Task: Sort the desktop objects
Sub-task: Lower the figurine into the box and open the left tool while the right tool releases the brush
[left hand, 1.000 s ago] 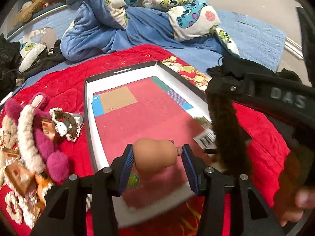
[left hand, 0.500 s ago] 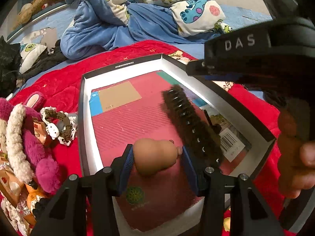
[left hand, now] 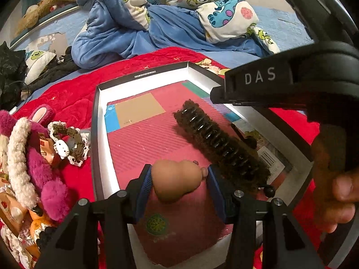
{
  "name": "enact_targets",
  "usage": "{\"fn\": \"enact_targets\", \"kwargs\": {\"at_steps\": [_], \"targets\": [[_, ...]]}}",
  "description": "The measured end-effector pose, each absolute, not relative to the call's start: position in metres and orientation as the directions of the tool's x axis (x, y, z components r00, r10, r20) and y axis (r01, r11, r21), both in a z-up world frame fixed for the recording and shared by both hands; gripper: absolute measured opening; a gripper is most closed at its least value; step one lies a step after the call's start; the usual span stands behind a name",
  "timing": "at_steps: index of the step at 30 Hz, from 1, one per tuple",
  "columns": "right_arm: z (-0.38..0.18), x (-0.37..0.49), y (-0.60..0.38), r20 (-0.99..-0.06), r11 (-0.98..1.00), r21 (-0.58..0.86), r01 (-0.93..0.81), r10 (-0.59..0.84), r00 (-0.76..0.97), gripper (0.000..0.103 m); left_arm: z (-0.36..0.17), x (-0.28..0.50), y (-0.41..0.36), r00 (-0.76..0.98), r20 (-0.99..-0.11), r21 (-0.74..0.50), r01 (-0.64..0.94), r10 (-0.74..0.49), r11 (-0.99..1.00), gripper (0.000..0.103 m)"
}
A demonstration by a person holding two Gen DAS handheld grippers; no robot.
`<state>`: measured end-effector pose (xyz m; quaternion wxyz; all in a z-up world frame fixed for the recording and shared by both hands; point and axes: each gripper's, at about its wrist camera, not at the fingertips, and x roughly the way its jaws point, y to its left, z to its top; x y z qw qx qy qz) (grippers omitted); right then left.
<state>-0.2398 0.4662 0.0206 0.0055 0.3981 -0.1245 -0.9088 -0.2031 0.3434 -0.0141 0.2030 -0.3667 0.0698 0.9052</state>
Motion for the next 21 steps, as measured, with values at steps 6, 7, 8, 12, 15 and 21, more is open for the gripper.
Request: {"fn": "enact_targets", "kwargs": {"at_steps": [6, 7, 8, 12, 15, 21], "targets": [[0.028, -0.236, 0.467, -0.715, -0.969, 0.230, -0.086, -0.109, -0.691, 0.040, -0.012, -0.199, 0.345, -0.636, -0.696, -0.044, -0.427, 0.334, -0.903, 0.069], [0.032, -0.233, 0.467, -0.706, -0.971, 0.226, -0.082, -0.105, -0.700, 0.048, -0.011, -0.198, 0.344, -0.631, -0.695, -0.058, -0.429, 0.345, -0.901, 0.081], [0.037, -0.231, 0.467, -0.699, -0.973, 0.215, -0.086, -0.092, -0.709, 0.059, -0.009, -0.196, 0.344, -0.622, -0.694, -0.076, -0.438, 0.363, -0.896, 0.087], [0.054, -0.220, 0.465, -0.681, -0.981, 0.165, -0.107, -0.035, -0.732, 0.089, -0.003, -0.188, 0.353, -0.610, -0.706, -0.029, -0.482, 0.359, -0.876, 0.103], [0.064, -0.213, 0.464, -0.676, -0.983, 0.138, -0.122, -0.004, -0.737, 0.096, 0.003, -0.182, 0.354, -0.643, -0.690, 0.018, -0.474, 0.332, -0.880, 0.103], [0.085, -0.197, 0.465, -0.649, -0.977, 0.155, -0.146, 0.011, -0.760, 0.102, 0.023, -0.186, 0.335, -0.636, -0.672, -0.056, -0.466, 0.379, -0.883, 0.103]]}}
